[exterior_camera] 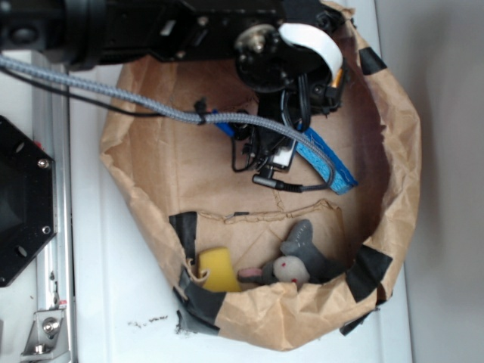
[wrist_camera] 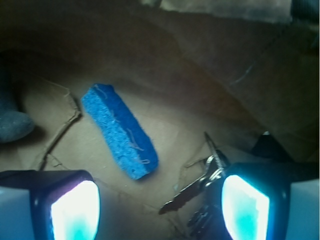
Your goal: Grab the silver keys.
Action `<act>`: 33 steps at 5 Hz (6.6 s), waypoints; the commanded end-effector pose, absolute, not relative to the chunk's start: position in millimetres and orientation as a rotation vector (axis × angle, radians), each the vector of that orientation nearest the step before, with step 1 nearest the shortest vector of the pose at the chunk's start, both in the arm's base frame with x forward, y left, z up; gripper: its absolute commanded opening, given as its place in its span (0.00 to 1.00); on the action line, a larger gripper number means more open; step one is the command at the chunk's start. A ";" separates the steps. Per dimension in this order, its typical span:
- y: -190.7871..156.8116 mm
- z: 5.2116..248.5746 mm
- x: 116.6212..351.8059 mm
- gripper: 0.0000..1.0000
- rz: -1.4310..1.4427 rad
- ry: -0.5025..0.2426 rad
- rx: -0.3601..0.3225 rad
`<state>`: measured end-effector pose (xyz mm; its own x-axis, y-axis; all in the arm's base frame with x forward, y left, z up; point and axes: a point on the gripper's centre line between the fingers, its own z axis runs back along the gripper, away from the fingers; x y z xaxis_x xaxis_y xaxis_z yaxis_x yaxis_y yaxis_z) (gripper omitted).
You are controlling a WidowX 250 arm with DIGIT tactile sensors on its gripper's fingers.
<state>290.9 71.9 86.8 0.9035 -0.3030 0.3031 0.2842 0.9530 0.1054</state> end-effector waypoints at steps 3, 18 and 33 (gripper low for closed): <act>86.6 108.2 300.3 1.00 -0.249 -0.432 0.211; 95.8 87.9 311.3 1.00 -0.324 -0.220 0.335; 45.3 188.7 276.5 0.00 -0.504 -0.232 0.101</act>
